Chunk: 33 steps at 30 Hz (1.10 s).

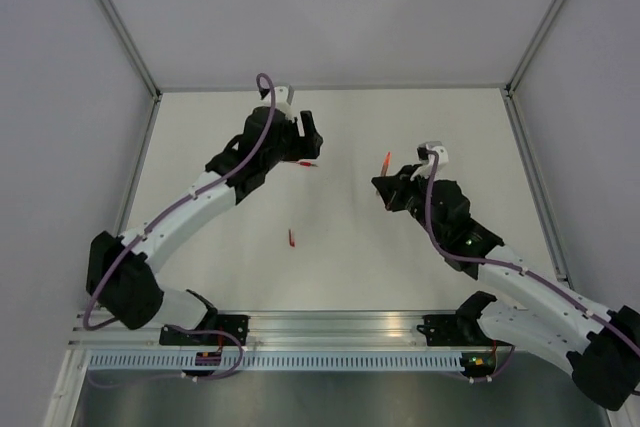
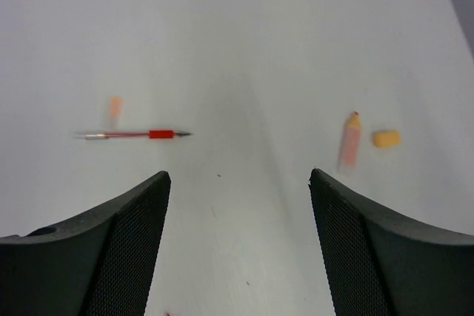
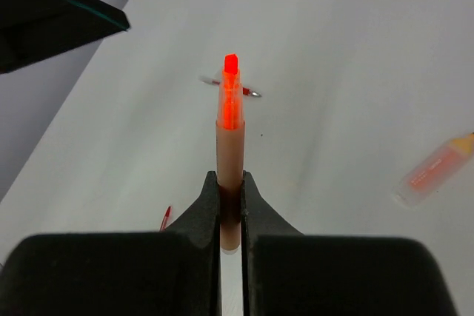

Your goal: Insert the pens into the pen caps

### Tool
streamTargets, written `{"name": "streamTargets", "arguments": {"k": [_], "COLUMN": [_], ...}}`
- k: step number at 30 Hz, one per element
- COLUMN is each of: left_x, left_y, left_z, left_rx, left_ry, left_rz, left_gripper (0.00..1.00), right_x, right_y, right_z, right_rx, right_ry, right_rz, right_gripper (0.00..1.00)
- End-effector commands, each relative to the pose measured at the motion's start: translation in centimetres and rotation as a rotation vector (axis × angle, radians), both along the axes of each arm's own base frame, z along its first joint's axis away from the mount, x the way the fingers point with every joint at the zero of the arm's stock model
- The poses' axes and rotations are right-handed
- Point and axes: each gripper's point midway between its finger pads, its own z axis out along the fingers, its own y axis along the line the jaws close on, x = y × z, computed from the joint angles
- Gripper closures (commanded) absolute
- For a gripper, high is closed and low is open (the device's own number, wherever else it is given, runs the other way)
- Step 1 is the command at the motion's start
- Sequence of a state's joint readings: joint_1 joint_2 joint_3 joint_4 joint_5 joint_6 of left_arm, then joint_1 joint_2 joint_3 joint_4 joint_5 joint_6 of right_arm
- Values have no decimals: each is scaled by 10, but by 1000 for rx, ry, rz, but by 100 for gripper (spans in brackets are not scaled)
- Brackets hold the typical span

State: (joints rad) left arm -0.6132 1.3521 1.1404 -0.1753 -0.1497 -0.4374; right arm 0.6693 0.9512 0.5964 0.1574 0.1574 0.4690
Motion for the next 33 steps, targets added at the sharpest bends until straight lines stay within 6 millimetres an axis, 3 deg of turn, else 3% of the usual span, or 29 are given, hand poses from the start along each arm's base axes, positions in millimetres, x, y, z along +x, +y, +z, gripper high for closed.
{"name": "streamTargets", "arguments": {"k": [1,2,3,4,5,6,7,8,9,22,26,29,33], "left_x": [40,51,64,71,79,95,101,109,117,143,145,153,156], "left_y": [29,41,42,43,45,57,59,62,70,75,77,80,81], "left_z": [-29,-35,-30,-36,-58,-53,-60,-81,-81,-157,-161,-156,-131], "left_rx": [247,267,277,278,305,303,300,315,318,466,464,385,145], "left_ry": [72,92,79,98,153,154,180,228,236,322,330,374,477], "left_rz": [40,60,60,41,32,56,44,38,44,-33,-19,100,332], "left_gripper": [20,21,22,23,24,26,28,30,31,35,36,36,36], "right_x": [-3,-4,-6,-9,-10,-11,-12,-11,-11,-6,-5,-5,-4], "right_y": [-24,-28,-31,-34,-36,-37,-37,-38,-38,-26,-24,-21,-21], "right_z": [33,36,40,44,45,47,47,47,46,37,34,31,30], "right_rx": [81,87,99,114,124,133,137,137,132,114,109,104,102], "right_ry": [-96,-105,-120,-137,-142,-151,-152,-153,-148,-113,-106,-99,-97], "right_rz": [-104,-116,-124,-128,-132,-135,-135,-140,-141,-104,-100,-91,-89], "right_gripper": [100,100,100,100,100,100,100,100,100,100,100,100,100]}}
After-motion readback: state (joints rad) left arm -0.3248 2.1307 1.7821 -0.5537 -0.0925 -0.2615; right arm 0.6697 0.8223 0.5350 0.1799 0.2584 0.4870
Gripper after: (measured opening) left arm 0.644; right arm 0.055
